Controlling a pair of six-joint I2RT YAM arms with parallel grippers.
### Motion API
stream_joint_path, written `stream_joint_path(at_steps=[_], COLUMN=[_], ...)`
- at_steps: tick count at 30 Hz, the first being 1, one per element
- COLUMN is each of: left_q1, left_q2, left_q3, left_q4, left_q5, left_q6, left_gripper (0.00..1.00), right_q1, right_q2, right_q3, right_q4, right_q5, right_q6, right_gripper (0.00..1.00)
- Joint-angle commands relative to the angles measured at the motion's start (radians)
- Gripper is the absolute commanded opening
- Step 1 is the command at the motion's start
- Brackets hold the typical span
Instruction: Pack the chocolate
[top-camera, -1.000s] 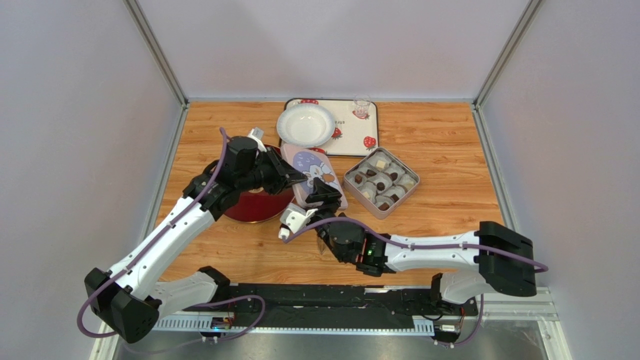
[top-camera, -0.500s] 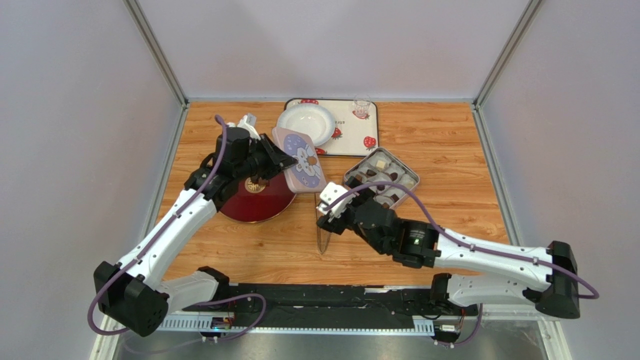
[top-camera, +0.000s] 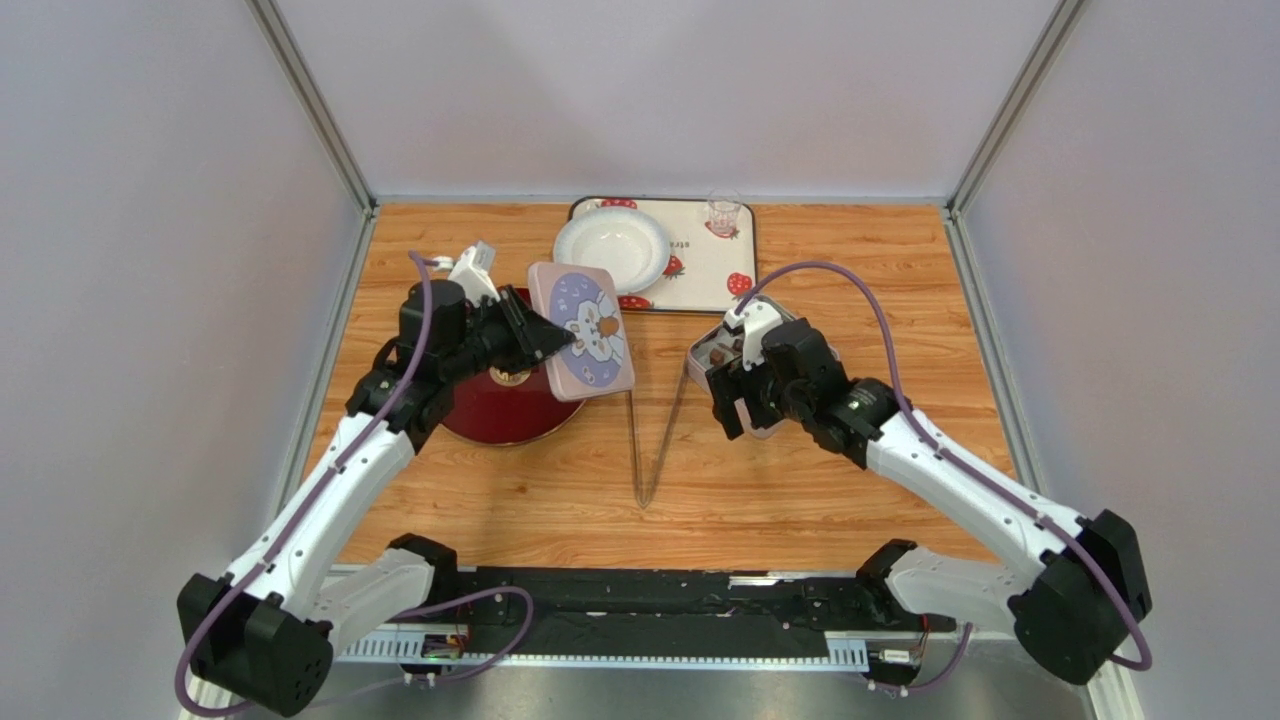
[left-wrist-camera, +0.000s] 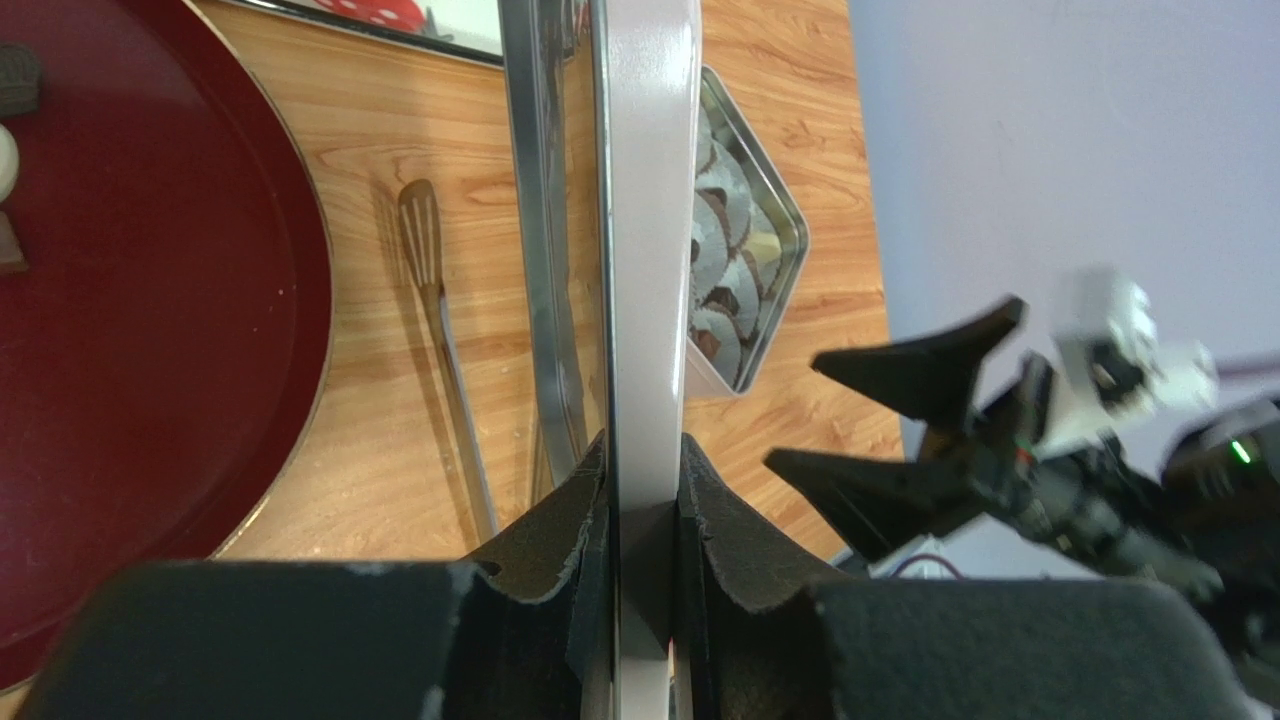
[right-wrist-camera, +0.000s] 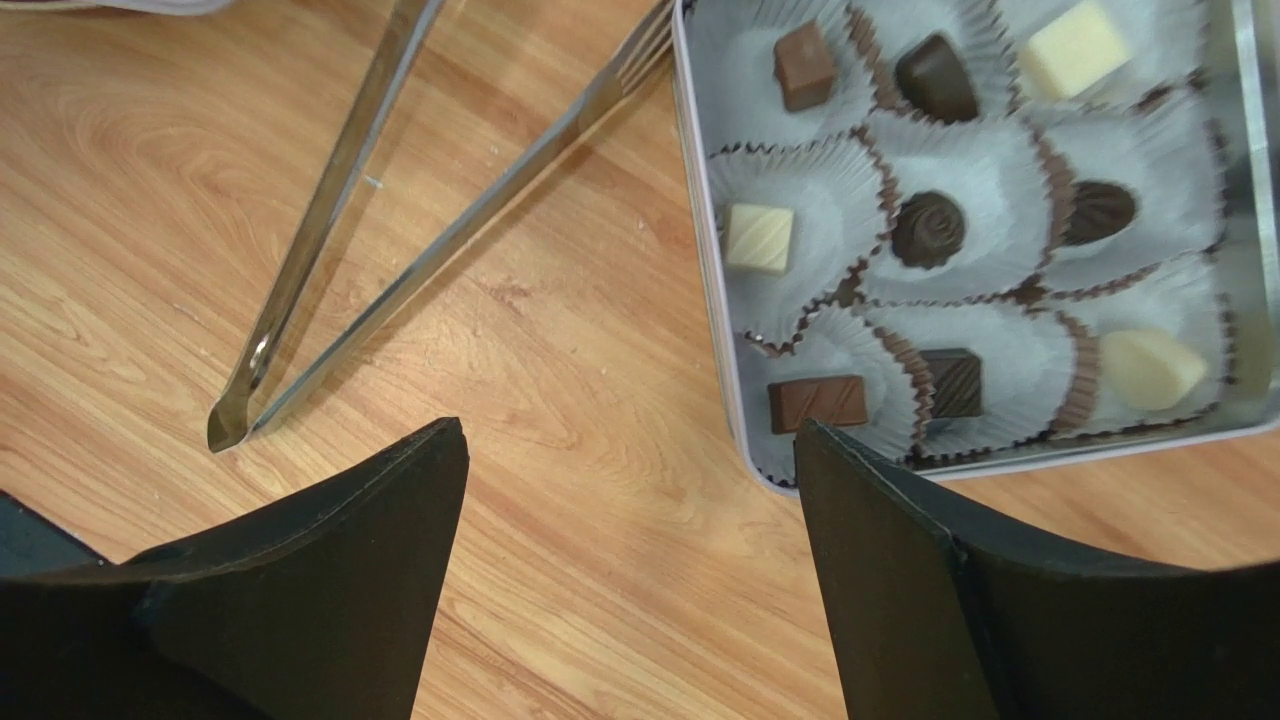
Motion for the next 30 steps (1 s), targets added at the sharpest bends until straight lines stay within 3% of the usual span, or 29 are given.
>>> stream_joint_path(at_steps=[1,7,19,30], left_q1=[0.005,0.008,0.009,0.009], left_q2=[-0.091,-0.16,-0.198,-0.21], left_q3=[-0.036,-0.079,-0.084,-0.083], left_q4=[0.073,0.047,0.022,0.024], left_q5=[0.073,0.082,0.099,0.104], left_q6=[0.063,0.066,0.076,0.066], left_gripper=[0.0,0.0,0.0,0.0], right_q1=[-0.058,-0.116,-0.116,0.031], right_q2=[0.093,0.205,0.251,0.236], right_q3=[0.032,0.039,0.015,0.013], right_q4=[-0.018,-0.004,0.031,0.039], right_q5=[-0.181,-0.156,-0.15,-0.156], right_q6=[0.056,0.063,0.076,0.21], right_gripper=[0.84,0.83,0.81,0.79])
